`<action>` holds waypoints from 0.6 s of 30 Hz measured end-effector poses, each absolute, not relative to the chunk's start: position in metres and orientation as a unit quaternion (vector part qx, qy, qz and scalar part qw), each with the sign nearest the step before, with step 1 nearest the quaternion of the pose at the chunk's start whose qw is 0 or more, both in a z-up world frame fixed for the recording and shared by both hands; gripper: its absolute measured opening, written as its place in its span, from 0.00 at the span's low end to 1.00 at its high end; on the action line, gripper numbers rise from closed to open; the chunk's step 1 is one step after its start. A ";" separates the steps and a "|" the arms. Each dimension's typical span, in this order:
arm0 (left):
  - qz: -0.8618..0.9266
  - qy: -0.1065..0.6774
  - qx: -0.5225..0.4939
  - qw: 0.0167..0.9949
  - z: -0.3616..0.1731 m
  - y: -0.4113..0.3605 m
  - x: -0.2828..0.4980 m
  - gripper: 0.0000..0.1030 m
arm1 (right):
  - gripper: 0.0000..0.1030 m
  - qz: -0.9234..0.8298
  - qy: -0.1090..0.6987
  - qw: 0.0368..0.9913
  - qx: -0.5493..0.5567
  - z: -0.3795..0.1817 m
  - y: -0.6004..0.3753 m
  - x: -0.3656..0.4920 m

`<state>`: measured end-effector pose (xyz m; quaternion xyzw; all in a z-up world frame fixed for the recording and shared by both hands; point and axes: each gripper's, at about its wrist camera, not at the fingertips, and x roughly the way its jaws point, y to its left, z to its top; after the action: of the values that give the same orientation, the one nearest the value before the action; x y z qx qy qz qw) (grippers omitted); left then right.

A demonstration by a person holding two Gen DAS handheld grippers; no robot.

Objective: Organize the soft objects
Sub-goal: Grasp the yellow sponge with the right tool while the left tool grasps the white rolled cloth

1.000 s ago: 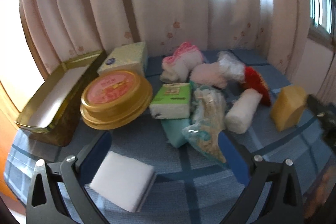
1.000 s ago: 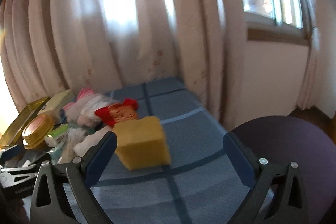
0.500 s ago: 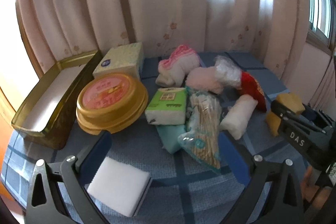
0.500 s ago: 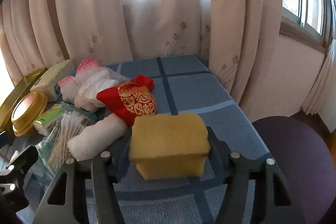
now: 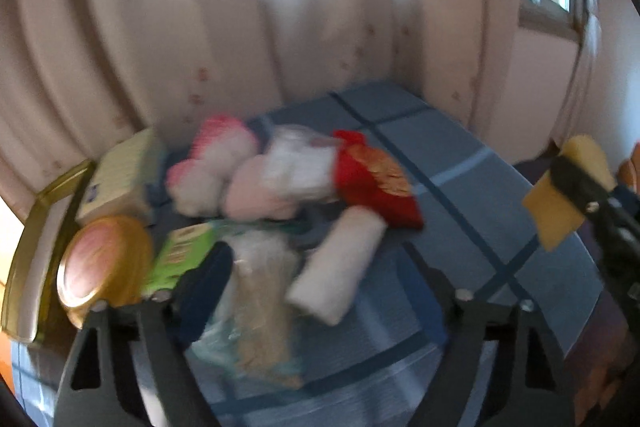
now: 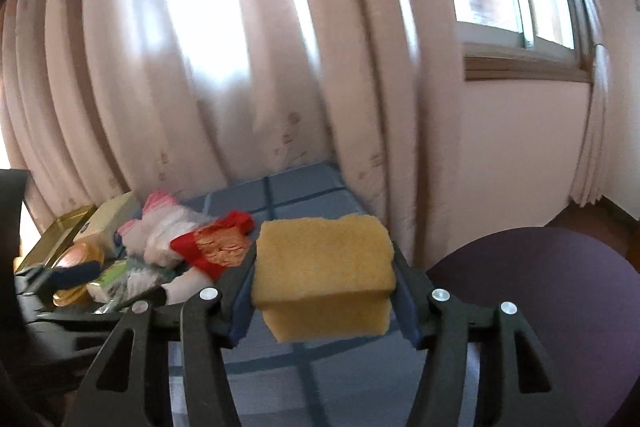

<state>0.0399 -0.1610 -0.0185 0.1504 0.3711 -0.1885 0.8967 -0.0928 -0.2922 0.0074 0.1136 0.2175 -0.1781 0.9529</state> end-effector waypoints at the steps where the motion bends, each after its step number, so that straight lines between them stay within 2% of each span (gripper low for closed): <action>1: -0.190 0.378 0.155 0.893 -0.023 -0.168 0.043 0.69 | 0.59 -0.180 0.216 0.952 0.117 0.008 -0.295 -0.094; 3: -0.195 0.390 0.161 0.886 -0.030 -0.177 0.046 0.61 | 0.59 -0.183 0.214 0.951 0.129 0.008 -0.303 -0.098; 7: -0.186 0.413 0.172 0.875 -0.043 -0.190 0.054 0.56 | 0.59 -0.185 0.213 0.948 0.147 0.008 -0.311 -0.103; 18: -0.204 0.411 0.133 0.879 -0.043 -0.179 0.057 0.53 | 0.60 -0.172 0.219 0.946 0.166 0.003 -0.313 -0.106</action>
<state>0.0575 -0.1793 -0.0429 0.1329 0.4106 -0.2043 0.8787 -0.1065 -0.3134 0.0027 0.1662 0.2187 -0.1716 0.9461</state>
